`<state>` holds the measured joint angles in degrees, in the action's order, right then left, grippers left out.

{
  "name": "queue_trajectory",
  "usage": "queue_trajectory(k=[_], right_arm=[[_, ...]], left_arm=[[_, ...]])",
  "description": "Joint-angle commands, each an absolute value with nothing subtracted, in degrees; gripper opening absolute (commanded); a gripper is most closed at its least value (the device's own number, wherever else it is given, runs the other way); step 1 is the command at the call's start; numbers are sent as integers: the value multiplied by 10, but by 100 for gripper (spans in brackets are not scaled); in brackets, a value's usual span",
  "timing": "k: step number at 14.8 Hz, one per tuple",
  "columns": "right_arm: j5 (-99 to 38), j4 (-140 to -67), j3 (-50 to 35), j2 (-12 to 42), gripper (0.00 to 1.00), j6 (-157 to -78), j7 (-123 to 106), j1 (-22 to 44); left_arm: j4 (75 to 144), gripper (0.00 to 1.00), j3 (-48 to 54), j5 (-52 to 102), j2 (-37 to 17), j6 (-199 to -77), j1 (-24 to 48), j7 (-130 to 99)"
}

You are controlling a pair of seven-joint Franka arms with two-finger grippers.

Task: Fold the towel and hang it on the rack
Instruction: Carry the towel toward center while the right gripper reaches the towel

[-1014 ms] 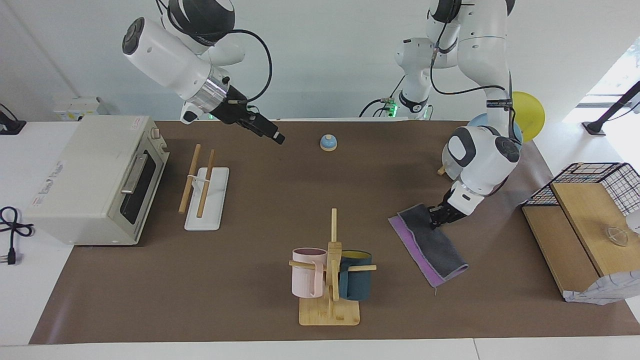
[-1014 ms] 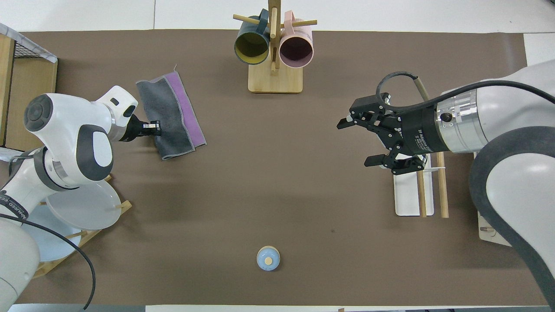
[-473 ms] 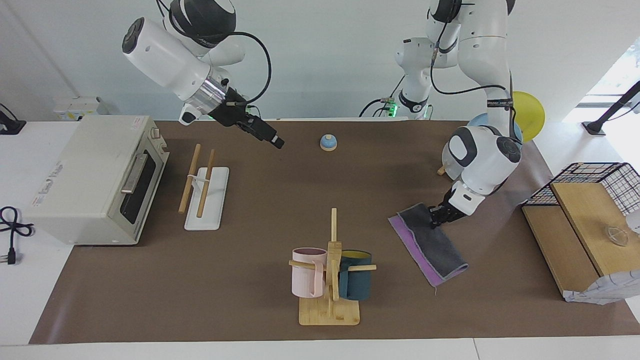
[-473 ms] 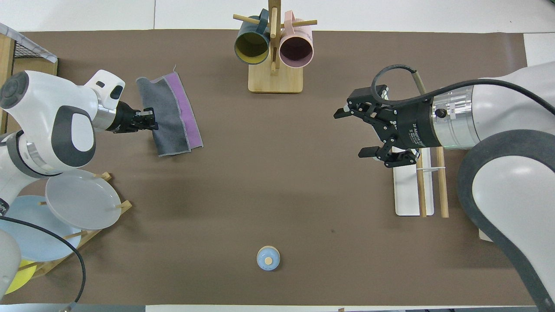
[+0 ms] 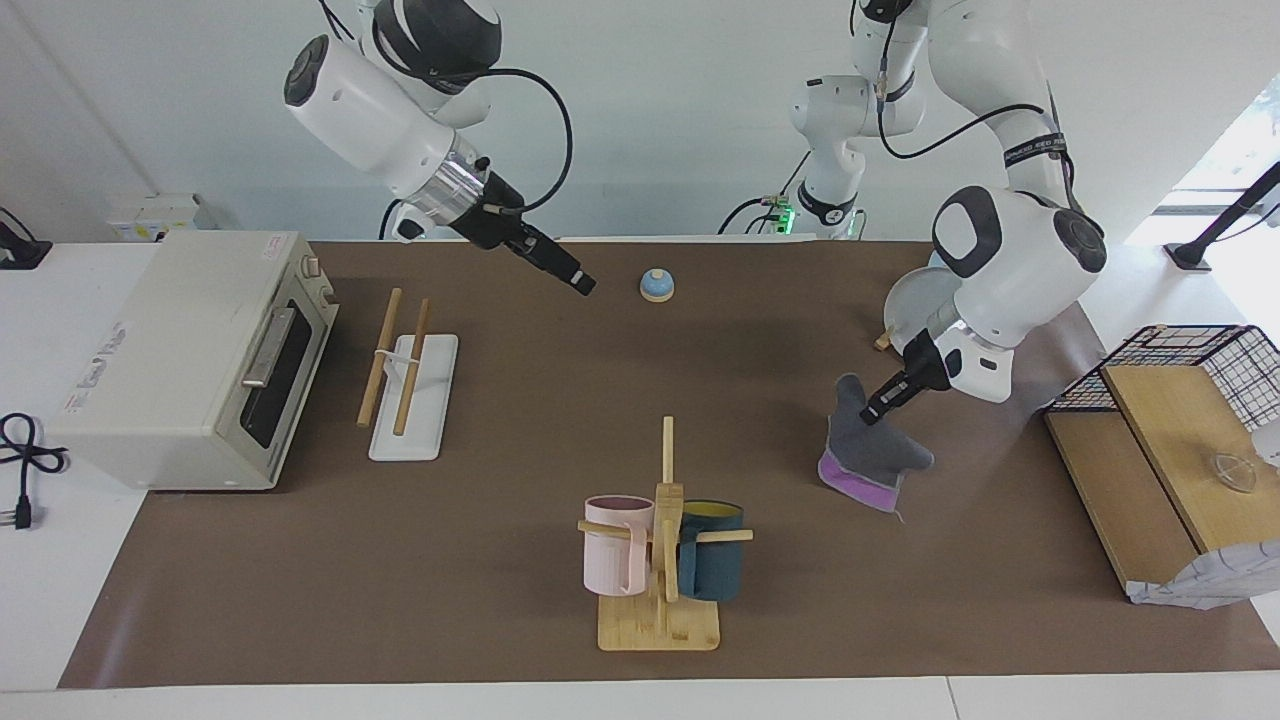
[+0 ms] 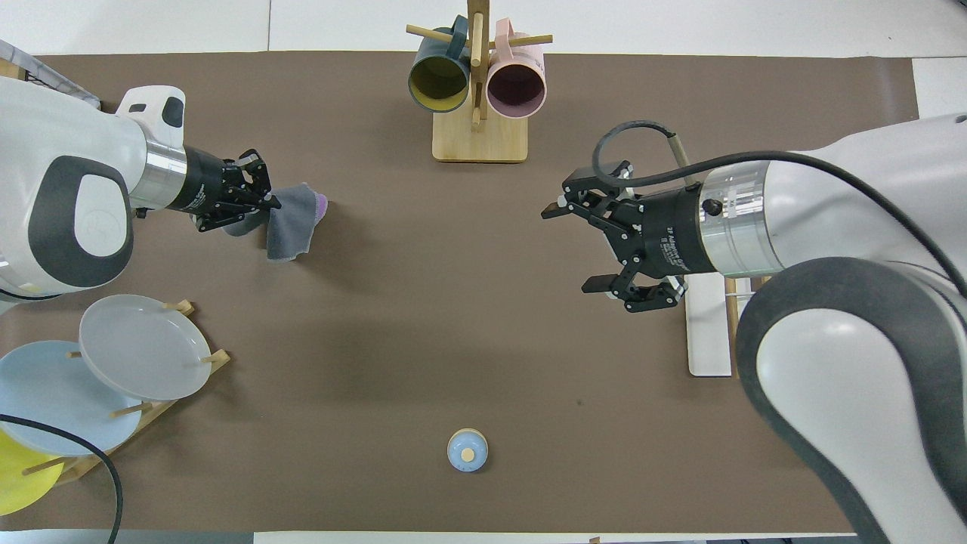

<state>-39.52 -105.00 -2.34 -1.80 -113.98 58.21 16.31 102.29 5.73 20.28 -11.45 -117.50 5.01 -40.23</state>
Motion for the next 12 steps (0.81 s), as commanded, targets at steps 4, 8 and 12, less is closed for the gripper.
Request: queue_trajectory(k=[4, 8, 12], right_arm=[[-415, -1079, -24, -25, 100, -1241, 680, 235], [-512, -1098, -24, -12, 100, -1354, 683, 261], [-599, -1094, -25, 23, 100, -1475, 682, 314]], left_arm=[[1007, 0, 86, 212, -60, -1158, 53, -728], [1010, 0, 88, 268, -43, -1207, 46, -974], [1011, 0, 88, 291, -40, -1234, 48, -1159]])
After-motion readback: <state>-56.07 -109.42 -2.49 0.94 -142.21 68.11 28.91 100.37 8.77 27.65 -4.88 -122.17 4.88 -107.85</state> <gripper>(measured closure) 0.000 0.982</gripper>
